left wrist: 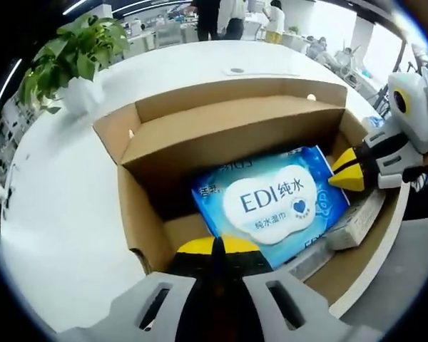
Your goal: Operate the shoe box by opening the lid, removing the specified soft item, and placing it in the target area until the item is outside and the box remains undamaged.
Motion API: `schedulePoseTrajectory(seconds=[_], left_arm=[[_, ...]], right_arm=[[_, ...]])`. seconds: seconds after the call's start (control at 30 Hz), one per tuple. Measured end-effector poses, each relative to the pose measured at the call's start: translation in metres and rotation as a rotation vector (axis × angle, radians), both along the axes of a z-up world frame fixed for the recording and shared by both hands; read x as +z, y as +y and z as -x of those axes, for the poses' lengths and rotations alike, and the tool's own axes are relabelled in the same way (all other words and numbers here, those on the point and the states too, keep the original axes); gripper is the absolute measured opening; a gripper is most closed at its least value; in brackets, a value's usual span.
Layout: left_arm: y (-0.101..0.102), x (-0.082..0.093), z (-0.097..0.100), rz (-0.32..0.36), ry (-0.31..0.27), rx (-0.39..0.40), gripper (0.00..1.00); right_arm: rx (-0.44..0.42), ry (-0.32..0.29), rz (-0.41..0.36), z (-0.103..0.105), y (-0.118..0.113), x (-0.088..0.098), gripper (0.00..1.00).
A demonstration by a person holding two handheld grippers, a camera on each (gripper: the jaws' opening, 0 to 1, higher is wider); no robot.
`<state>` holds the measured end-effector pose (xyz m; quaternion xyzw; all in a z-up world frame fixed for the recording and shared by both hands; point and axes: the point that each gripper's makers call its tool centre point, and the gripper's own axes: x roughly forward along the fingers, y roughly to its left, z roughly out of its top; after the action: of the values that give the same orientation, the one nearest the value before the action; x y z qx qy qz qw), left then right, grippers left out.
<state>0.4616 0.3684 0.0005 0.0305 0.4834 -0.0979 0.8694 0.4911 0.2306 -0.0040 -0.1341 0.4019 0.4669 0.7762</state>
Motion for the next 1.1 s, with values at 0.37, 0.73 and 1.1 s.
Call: schedulePoseTrajectory(seconds=[0.37,0.73,1.1], left_arm=[[-0.006,0.007,0.013,0.031,-0.017,0.004,0.00],[-0.012,0.016,0.020,0.036,-0.039,-0.006,0.00],[-0.009,0.027,0.028,0.060,-0.071,0.024,0.00]], right_arm=[[0.006,-0.053,-0.025,-0.004,-0.002,0.010,0.00],[0.000,-0.080,-0.042,-0.007,-0.003,0.015,0.00],[0.024,-0.103,-0.074,-0.002,0.003,0.026,0.00]])
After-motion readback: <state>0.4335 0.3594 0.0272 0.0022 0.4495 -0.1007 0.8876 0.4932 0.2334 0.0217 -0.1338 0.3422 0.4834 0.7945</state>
